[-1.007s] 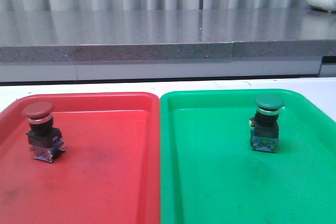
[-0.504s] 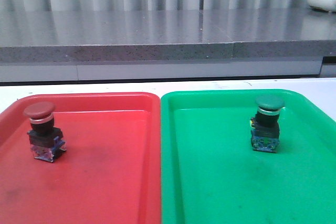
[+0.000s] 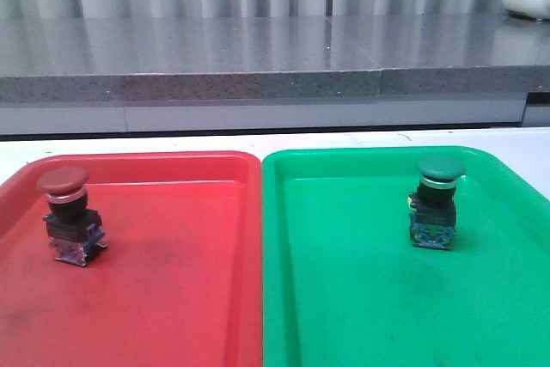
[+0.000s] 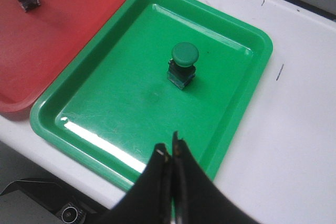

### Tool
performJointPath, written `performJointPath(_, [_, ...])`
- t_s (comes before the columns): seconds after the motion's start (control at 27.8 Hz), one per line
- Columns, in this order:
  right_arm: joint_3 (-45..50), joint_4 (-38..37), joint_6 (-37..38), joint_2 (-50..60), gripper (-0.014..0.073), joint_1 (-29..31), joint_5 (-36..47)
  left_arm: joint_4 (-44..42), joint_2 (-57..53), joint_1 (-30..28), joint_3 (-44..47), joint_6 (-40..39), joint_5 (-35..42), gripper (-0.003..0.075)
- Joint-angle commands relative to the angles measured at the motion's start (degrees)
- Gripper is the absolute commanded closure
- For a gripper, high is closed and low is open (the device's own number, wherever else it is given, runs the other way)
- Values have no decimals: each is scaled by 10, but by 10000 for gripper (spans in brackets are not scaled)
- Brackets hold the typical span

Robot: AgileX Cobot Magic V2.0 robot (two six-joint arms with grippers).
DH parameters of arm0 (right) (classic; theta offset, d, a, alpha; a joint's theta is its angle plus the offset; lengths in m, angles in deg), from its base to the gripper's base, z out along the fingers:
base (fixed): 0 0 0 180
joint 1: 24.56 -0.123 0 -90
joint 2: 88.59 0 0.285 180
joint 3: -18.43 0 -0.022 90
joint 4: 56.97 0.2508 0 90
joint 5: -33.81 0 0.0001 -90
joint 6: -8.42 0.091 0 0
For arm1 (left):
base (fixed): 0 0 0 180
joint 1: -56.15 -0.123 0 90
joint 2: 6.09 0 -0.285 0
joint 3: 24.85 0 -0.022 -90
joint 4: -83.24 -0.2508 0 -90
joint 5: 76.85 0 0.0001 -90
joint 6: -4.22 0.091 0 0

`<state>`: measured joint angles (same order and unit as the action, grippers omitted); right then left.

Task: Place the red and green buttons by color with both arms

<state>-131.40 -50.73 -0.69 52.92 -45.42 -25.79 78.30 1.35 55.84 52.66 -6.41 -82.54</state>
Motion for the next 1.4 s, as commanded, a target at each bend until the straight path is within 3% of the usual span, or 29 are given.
performJointPath(0.0, [-14,0,1,-1,664,1,31,2,-10,8,14,7,40,740])
performJointPath(1.08, [-13,-1,0,8,664,4,31,4,-9,8,14,12,45,740])
performJointPath(1.15, [2,-7,-9,31,664,32,67,4,-9,8,14,12,45,740])
performJointPath(1.37, [168,-6,-9,155,664,118,312,4,-9,8,14,12,45,740])
